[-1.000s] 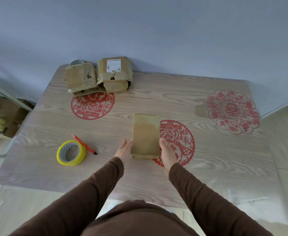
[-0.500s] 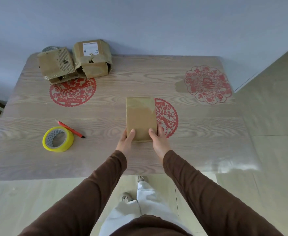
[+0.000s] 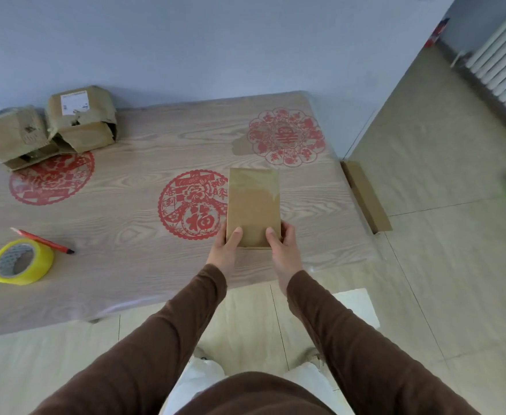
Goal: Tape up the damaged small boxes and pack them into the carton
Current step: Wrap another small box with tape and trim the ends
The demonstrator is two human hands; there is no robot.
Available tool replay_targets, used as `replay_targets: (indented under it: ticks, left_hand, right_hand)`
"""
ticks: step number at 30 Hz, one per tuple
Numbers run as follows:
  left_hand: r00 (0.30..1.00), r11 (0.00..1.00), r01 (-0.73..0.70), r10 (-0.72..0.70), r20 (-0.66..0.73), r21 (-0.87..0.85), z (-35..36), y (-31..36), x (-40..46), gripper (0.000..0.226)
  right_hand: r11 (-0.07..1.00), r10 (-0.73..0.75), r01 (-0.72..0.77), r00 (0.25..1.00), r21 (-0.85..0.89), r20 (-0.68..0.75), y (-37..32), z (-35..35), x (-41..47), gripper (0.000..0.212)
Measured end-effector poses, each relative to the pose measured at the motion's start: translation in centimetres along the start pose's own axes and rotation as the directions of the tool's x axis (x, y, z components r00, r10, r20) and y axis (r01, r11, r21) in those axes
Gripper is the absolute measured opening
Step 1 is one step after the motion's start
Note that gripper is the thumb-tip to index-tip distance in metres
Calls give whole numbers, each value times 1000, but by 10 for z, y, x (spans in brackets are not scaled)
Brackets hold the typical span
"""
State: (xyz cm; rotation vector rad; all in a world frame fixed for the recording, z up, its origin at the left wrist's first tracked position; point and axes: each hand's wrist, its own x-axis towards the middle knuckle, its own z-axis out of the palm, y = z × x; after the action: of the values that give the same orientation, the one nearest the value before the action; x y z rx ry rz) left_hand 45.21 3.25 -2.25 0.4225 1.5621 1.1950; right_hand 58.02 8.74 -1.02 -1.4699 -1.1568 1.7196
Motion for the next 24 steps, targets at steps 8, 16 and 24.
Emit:
replay_targets:
  ticks: [8, 16, 24]
  left_hand:
    - [998, 999, -37, 38, -43, 24, 184, -7, -2, 69]
    - [999, 997, -26, 28, -27, 73, 314, -9, 23, 34]
    - [1000, 976, -19, 24, -19, 217, 392, -9, 107, 85]
  right_hand:
    - [999, -16, 16, 1000, 50, 5, -17, -176, 29, 35]
    - [995, -6, 11, 999, 104, -50, -35, -297, 68, 41]
    - [992, 37, -17, 987, 127, -156, -59, -361, 138, 41]
